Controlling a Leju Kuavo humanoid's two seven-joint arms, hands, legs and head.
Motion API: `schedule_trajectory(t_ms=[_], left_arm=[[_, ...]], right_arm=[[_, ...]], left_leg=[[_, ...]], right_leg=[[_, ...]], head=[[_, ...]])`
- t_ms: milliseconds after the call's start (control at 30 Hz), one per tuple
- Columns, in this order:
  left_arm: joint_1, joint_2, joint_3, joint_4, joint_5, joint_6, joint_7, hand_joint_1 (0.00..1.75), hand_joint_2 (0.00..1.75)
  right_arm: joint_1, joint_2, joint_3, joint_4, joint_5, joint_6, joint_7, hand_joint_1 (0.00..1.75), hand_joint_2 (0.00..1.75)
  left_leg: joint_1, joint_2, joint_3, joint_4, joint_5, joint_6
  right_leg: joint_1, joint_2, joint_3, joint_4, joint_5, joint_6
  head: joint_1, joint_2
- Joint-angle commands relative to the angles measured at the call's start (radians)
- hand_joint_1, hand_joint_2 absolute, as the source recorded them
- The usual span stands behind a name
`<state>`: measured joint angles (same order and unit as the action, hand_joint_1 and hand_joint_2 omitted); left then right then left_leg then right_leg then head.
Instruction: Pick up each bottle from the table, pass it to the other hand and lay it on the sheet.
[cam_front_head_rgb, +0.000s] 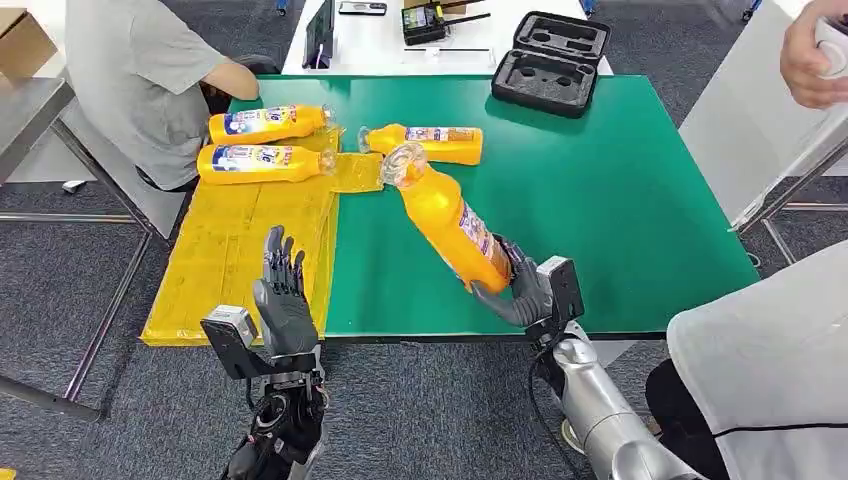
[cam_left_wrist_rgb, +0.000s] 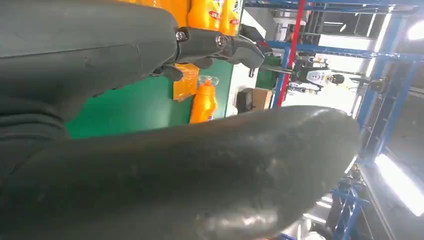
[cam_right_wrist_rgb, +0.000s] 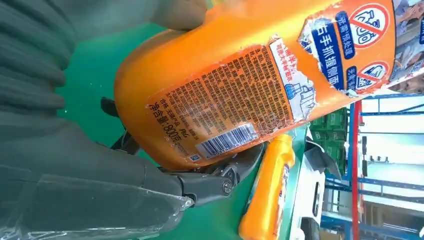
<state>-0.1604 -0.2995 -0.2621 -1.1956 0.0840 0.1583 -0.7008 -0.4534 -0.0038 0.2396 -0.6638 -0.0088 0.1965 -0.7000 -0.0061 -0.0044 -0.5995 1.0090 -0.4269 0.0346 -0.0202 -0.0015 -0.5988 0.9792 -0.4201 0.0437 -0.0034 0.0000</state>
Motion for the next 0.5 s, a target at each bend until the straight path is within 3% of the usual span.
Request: schedule_trajectory(t_ms=[33,267,500], left_arm=[[-0.038,-0.035,0.02,0.076,0.001,0.0,0.003,0.0,0.0],[-0.031,-0.022,-0.018,0.021,-0.028,0.044,0.003,0.0,0.0],[-0.03,0.032,-0.166,-0.032,-0.078,0.196,0.003,0.0,0.0]], right_arm=[[-0.026,-0.006,0.034,0.007,-0.001,0.003,0.002,1.75,1.75],[-0.045,0.02,0.061,0.057,0.023,0.061,0.002,1.75,1.75],[-0.039,0.056,0.086,0.105,0.038,0.073,0.002,1.75,1.75]], left_leg=[[0.001,0.0,0.004,0.001,-0.002,-0.002],[0.002,0.001,0.003,0.001,-0.002,-0.002],[0.001,0.0,0.002,0.0,-0.001,-0.002]], right_leg=[[0.001,0.0,0.004,0.0,-0.002,-0.002],[0.002,0.001,0.003,0.0,-0.001,-0.002],[0.001,0.0,0.002,0.0,-0.001,-0.002]], head=[[0.0,0.0],[0.0,0.0],[0.0,0.0]])
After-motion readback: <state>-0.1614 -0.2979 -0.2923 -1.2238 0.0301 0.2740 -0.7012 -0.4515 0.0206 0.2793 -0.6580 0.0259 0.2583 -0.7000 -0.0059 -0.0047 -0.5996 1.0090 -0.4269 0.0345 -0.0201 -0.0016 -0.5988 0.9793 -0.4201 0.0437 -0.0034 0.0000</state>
